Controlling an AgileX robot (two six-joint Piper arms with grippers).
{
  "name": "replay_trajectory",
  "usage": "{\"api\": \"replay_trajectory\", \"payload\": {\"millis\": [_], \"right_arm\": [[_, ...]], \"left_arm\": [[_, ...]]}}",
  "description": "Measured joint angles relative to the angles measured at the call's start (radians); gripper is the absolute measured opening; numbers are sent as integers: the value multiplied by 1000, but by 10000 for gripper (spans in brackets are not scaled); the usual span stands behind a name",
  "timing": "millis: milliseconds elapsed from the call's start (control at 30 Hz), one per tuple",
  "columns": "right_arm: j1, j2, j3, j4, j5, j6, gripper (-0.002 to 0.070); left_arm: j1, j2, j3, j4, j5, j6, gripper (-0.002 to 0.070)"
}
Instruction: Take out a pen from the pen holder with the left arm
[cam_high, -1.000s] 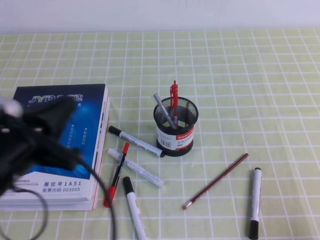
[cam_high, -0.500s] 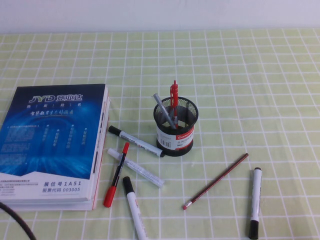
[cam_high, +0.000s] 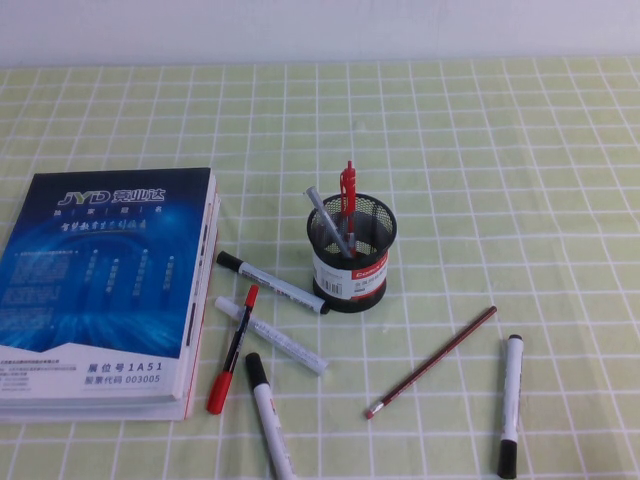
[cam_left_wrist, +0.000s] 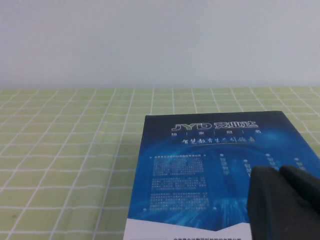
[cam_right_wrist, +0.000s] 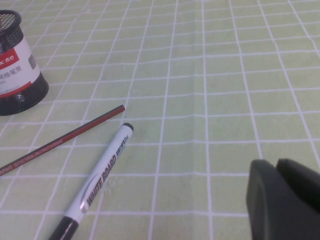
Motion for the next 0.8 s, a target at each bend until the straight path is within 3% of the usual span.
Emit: {"api": "replay_trajectory", "payload": {"millis": [400, 800], "right_arm": [[0, 0, 0, 0, 0, 0, -15], [0, 0, 0, 0, 0, 0, -15]], "left_arm": [[0, -57, 9, 44, 295, 5, -2], [0, -57, 9, 50, 314, 5, -2]]}}
